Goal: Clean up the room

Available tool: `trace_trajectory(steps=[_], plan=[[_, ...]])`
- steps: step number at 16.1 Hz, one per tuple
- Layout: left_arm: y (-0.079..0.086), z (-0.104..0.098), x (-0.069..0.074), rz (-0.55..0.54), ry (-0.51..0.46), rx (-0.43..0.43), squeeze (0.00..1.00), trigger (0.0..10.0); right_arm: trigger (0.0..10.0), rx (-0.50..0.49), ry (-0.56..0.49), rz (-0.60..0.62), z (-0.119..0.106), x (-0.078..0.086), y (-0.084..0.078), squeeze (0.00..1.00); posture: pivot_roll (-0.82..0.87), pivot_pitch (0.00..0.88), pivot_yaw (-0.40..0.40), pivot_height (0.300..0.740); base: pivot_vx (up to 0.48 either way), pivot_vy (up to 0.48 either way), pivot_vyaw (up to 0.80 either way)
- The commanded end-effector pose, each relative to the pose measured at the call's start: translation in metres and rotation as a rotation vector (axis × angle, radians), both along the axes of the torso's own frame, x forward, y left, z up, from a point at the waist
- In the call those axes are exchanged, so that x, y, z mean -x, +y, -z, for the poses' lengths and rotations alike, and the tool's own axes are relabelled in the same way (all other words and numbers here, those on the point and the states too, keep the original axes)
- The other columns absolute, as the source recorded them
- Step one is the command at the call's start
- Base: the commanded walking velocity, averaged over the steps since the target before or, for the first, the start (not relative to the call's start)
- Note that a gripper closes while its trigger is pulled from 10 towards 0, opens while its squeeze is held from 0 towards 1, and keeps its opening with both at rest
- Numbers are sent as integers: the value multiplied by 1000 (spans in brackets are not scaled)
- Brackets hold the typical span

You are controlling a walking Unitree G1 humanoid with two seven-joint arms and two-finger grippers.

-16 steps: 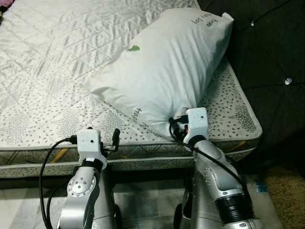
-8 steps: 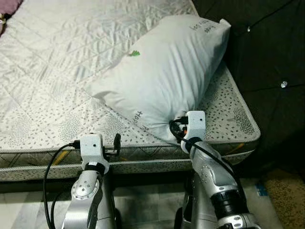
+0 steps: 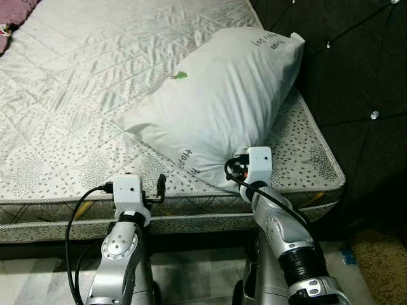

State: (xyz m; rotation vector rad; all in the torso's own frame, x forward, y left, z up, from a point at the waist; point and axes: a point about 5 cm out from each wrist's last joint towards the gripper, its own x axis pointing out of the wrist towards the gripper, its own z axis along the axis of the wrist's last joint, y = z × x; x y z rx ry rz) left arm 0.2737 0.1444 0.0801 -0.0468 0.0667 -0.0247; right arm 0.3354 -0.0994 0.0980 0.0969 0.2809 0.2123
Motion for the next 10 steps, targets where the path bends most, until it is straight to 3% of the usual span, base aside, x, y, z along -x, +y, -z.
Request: trace_trajectory(steps=[1, 3, 4, 5, 7, 8, 10], plan=[[3, 1, 3, -12, 2, -4, 0, 10000, 0, 16, 68, 27, 15, 4, -8, 0, 16, 138, -20, 514, 0, 0, 0], [7, 2, 4, -26, 4, -11, 0, 10000, 0, 60, 2, 65, 5, -7, -32, 0, 15, 141, -26, 514, 0, 0, 0], [8, 2, 4, -34, 2, -11, 0, 10000, 0, 99, -37, 112, -4, -16, -52, 0, 15, 141, -26, 514, 0, 0, 0], [8, 2, 4, -35, 1, -11, 0, 10000, 0, 109, -49, 128, -8, -19, -60, 0, 13, 143, -26, 514, 0, 0, 0], [6, 0, 3, -26, -2, -1, 0, 10000, 0, 119, -114, 213, -33, -34, -100, 0, 6, 146, -21, 514, 0, 0, 0], [6, 1, 3, -25, 0, 1, 0, 10000, 0, 125, -182, 305, -61, -44, -131, 0, 3, 146, -18, 514, 0, 0, 0], [7, 1, 2, -27, 0, -2, 0, 10000, 0, 136, -231, 368, -81, -48, -153, 0, 3, 145, -17, 514, 0, 0, 0]])
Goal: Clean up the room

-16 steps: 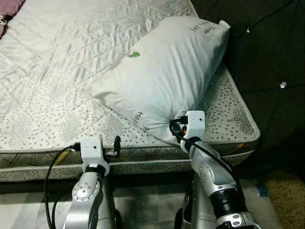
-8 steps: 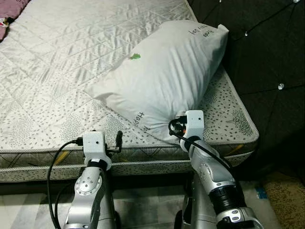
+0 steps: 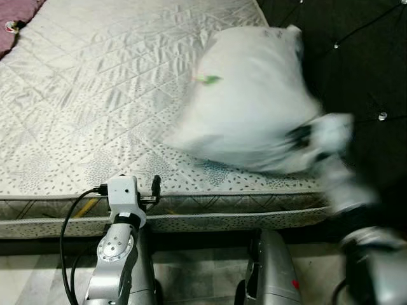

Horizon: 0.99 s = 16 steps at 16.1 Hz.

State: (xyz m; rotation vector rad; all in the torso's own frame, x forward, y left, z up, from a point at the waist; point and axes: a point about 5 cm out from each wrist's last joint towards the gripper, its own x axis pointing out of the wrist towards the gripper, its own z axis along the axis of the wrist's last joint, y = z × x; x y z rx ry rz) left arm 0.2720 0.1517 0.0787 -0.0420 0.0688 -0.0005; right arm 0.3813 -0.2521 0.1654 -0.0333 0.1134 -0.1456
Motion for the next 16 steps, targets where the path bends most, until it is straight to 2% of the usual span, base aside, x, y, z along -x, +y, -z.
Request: trace_trajectory(steps=[1, 2, 3, 5, 6, 7, 8, 11, 12, 14, 16], plan=[[1, -2, 0, -6, -6, 1, 0, 10000, 0, 3, -94, 46, -24, -3, -14, 0, 12, 146, -18, 514, 0, 0, 0], [3, -3, 0, -14, -8, -3, 0, 10000, 0, -12, -154, 105, -43, -2, -37, 0, 18, 148, -16, 514, 0, 0, 0], [4, -3, 0, -16, -8, -3, 0, 10000, 0, -27, -166, 129, -47, -1, -43, 0, 18, 148, -16, 514, 0, 0, 0], [5, -2, 1, -14, -5, -7, 0, 10000, 0, -27, -196, 231, -62, 8, -74, 0, 17, 153, -14, 514, 0, 0, 0], [5, -1, 2, -13, -2, -10, 0, 10000, 0, -15, -198, 230, -62, 10, -78, 0, 14, 154, -13, 514, 0, 0, 0], [5, -1, 3, -12, 0, -10, 0, 10000, 0, -19, -183, 212, -54, 11, -76, 0, 10, 157, -14, 514, 0, 0, 0], [4, -1, 2, -10, 3, -10, 0, 10000, 0, -24, -152, 169, -36, 12, -69, 0, 7, 162, -10, 514, 0, 0, 0], [5, 0, 3, -3, 8, -23, 0, 10000, 0, 6, -141, 92, -6, 19, -47, 0, -7, 170, -3, 514, 0, 0, 0], [6, 0, 3, -2, 10, -24, 0, 10000, 0, 39, -136, 54, 9, 25, -36, 0, -11, 170, -4, 514, 0, 0, 0], [7, -1, 2, 6, 9, -25, 0, 10000, 0, 35, -141, 6, 36, 49, -12, 0, -10, 172, -4, 514, 0, 0, 0], [8, -2, 1, 8, 8, -26, 0, 10000, 0, 32, -151, -9, 45, 68, 0, 0, -8, 173, -1, 514, 0, 0, 0]])
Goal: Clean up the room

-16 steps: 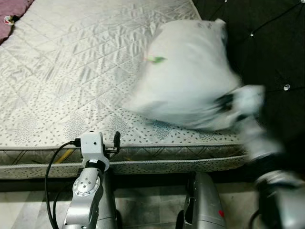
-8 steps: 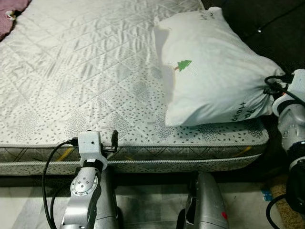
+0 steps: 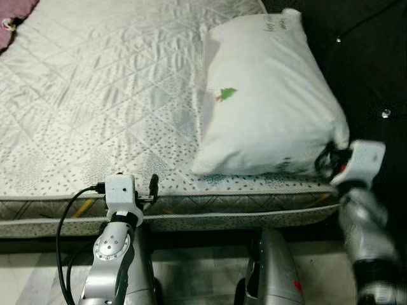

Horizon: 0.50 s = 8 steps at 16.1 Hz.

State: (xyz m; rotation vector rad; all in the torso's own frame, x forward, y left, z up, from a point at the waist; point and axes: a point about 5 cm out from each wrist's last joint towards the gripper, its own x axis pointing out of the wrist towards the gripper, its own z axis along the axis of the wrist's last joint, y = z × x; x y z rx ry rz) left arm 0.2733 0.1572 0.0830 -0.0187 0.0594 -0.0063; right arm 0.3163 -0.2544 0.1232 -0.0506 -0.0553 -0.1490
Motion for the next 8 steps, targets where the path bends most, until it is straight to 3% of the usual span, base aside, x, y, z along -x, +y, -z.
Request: trace_trajectory(steps=[1, 4, 8], plan=[[3, 3, 2, 3, 18, -4, 0, 10000, 0, 12, 10, -6, 2, 5, 4, 0, -6, 172, 2, 514, 0, 0, 0], [1, 1, 1, 20, 15, -6, 0, 10000, 0, -13, -1, 33, 0, 18, 1, 0, -5, 170, 17, 514, 0, 0, 0], [2, -1, -2, 32, 12, -16, 0, 10000, 0, -68, 31, 8, 9, 33, 15, 0, 4, 169, 26, 514, 0, 0, 0]])
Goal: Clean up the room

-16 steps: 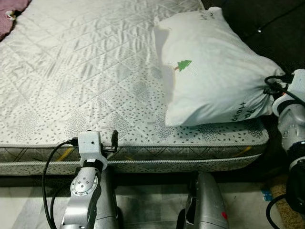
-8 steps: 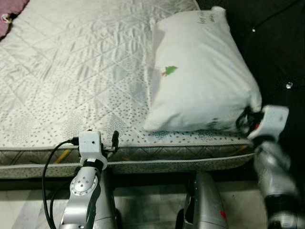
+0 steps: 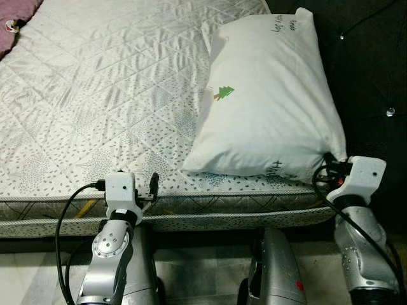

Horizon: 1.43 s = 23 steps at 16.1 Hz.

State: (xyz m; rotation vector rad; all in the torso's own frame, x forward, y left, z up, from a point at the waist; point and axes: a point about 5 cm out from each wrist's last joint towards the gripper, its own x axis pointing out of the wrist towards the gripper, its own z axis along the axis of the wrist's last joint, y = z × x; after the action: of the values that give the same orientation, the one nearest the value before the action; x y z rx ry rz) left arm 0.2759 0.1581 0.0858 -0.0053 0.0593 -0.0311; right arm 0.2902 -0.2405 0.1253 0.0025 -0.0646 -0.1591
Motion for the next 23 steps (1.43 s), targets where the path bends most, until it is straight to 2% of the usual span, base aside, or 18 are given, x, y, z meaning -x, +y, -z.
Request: trace_trajectory(steps=[1, 2, 5, 6, 8, 10, 12, 13, 14, 15, 17, 20, 23], plan=[[2, 1, 0, 7, 11, -6, 0, 10000, 0, -16, 63, -17, 13, 6, 1, 0, 7, 164, 25, 514, 0, 0, 0], [3, 1, 0, 6, 11, -7, 0, 10000, 0, -1, 73, -22, 14, 4, -1, 0, 7, 164, 25, 514, 0, 0, 0], [4, 1, 0, -2, 9, -7, 0, 10000, 0, 88, 40, 57, -14, -25, -45, 0, 7, 157, 13, 514, 0, 0, 0], [4, 0, 0, -5, 4, -3, 0, 10000, 0, 107, 21, 89, -27, -33, -58, 0, 8, 157, 9, 514, 0, 0, 0], [6, -2, 1, -18, -4, -1, 0, 10000, 0, 132, -59, 195, -73, -46, -90, 0, 13, 152, 0, 514, 0, 0, 0], [8, 0, 3, -24, -1, -2, 0, 10000, 0, 131, -100, 261, -97, -48, -110, 0, 14, 152, -2, 514, 0, 0, 0], [8, -1, 3, -26, 0, -2, 0, 10000, 0, 164, -97, 320, -104, -44, -125, 0, 10, 158, -9, 514, 0, 0, 0], [8, 0, 4, -28, 0, -1, 0, 10000, 0, 170, -76, 334, -97, -41, -128, 0, 3, 162, -8, 514, 0, 0, 0], [9, 0, 4, -37, 4, 3, 0, 10000, 0, 130, -21, 340, -73, -34, -128, 0, 0, 165, -6, 514, 0, 0, 0], [10, 0, 5, -45, 6, 5, 0, 10000, 0, 120, 1, 326, -62, -30, -124, 0, -7, 169, -4, 514, 0, 0, 0], [13, 1, 5, -51, 11, 7, 0, 10000, 0, 162, 30, 208, -35, -14, -102, 0, -25, 174, 4, 514, 0, 0, 0], [12, 1, 3, -38, 14, 3, 0, 10000, 0, 177, 28, 155, -26, 5, -83, 0, -42, 173, 11, 514, 0, 0, 0], [10, 0, 0, -32, 10, 4, 0, 10000, 0, 161, 34, 160, -22, 16, -76, 0, -46, 174, 13, 514, 0, 0, 0]])
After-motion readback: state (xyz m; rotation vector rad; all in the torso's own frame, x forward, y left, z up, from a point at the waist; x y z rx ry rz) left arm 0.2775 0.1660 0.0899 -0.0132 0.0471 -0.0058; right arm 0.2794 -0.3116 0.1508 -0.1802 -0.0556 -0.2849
